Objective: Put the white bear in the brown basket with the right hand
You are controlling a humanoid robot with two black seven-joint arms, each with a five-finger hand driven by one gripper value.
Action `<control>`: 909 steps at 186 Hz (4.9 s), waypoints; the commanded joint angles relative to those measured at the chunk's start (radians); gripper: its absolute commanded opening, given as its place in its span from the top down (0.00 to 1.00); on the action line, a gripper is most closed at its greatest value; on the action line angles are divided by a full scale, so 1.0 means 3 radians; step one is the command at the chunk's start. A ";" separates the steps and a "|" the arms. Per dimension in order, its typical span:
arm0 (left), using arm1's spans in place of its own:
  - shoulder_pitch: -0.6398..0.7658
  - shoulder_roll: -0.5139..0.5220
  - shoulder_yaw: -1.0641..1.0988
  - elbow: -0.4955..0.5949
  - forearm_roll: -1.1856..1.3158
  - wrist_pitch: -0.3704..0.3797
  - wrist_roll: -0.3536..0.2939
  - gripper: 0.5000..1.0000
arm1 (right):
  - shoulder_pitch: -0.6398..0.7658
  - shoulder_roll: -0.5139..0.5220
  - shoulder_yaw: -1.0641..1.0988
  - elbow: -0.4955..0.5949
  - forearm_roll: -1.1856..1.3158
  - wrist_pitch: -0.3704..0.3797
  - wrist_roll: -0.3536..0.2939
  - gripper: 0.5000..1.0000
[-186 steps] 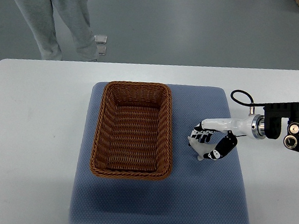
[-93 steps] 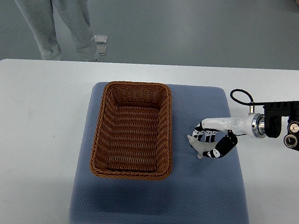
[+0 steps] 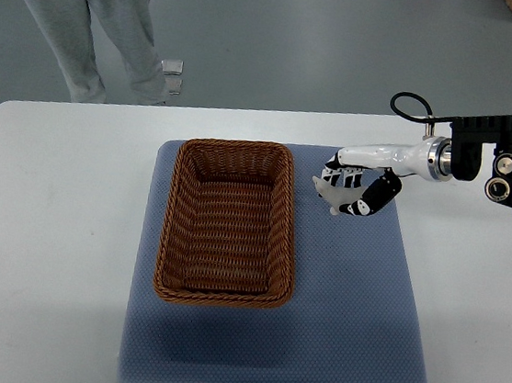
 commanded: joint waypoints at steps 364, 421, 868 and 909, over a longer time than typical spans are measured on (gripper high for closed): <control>0.0000 0.0000 -0.0005 0.0000 0.0000 -0.0002 -0.0001 0.00 | 0.0034 0.1832 -0.0162 -0.0915 0.0004 0.0217 -0.0021 0.43; 0.0000 0.0000 -0.0005 0.0000 0.0000 -0.0002 0.0004 0.00 | 0.0014 0.1837 -0.0162 -0.0920 0.0009 0.0212 -0.0015 0.22; 0.0000 0.0000 -0.0005 0.0000 0.0000 -0.0002 0.0004 0.00 | -0.1960 0.1873 0.4041 -0.2418 0.2893 -0.0391 0.0639 0.16; 0.0000 0.0000 -0.0005 0.0000 0.0000 -0.0002 -0.0001 0.00 | -0.2037 0.1832 0.4031 -0.2449 0.2893 -0.0319 0.0690 0.16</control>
